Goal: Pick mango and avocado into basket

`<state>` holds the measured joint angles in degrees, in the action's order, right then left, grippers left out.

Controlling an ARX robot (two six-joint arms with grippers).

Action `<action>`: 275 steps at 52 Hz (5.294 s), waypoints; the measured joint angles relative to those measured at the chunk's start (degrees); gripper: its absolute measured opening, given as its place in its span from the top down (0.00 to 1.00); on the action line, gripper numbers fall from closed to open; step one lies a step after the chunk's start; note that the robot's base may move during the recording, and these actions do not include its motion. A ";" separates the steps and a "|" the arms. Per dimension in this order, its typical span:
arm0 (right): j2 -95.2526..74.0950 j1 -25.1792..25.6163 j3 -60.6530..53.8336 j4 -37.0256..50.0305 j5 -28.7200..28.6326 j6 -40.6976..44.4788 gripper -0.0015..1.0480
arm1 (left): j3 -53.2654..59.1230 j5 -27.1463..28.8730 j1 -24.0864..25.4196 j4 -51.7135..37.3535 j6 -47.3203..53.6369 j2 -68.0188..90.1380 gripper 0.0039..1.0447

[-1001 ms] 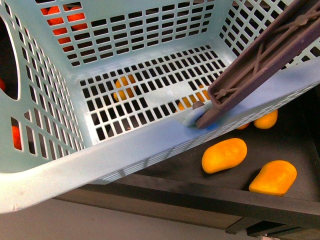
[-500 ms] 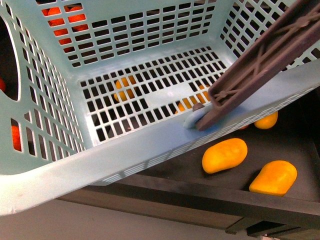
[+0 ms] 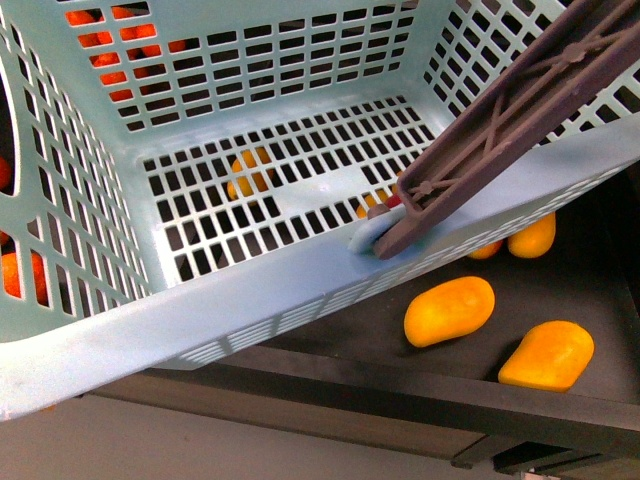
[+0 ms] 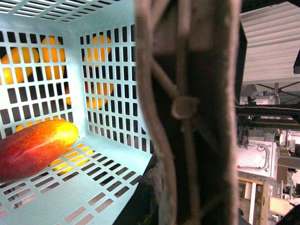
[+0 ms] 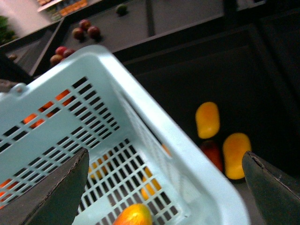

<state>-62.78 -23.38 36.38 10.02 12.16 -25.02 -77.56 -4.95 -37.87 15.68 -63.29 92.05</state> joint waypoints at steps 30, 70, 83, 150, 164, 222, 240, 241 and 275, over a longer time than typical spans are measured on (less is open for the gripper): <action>14.93 12.02 -22.91 23.61 -1.27 23.63 0.75 | 0.00 -0.31 0.02 0.00 -0.02 0.00 0.96; 22.08 15.91 -28.24 22.18 -4.72 24.72 0.20 | 0.00 -0.24 0.02 0.00 -0.02 0.00 0.96; 22.16 16.02 -28.24 22.16 -4.52 24.70 0.08 | 0.00 -1.31 -0.83 0.00 -0.13 0.00 0.96; 22.34 16.04 -28.48 22.12 -4.76 24.72 0.08 | -0.22 -0.33 -0.07 -0.02 -0.11 0.02 0.96; 22.34 16.04 -28.50 22.12 -4.76 24.72 0.08 | -0.26 -0.35 -0.07 -0.02 -0.07 0.00 0.96; 22.29 16.04 -28.55 22.12 -5.22 24.76 0.08 | -0.31 -0.50 0.31 -0.02 -0.09 0.02 0.96; 20.13 14.64 -22.53 5.09 6.16 18.03 0.08 | -0.31 0.17 0.59 -0.02 0.50 0.02 0.96; 19.69 14.73 -21.33 2.21 7.63 16.90 0.08 | -0.31 0.20 0.55 -0.02 0.48 0.02 0.96; -16.72 31.26 -10.01 -15.93 2.08 -13.11 0.08 | -0.31 0.07 -0.11 -0.02 -0.09 0.13 0.96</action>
<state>-79.50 7.88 26.37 -5.91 14.24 -38.13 -77.87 -4.89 -37.98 15.66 -63.37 92.18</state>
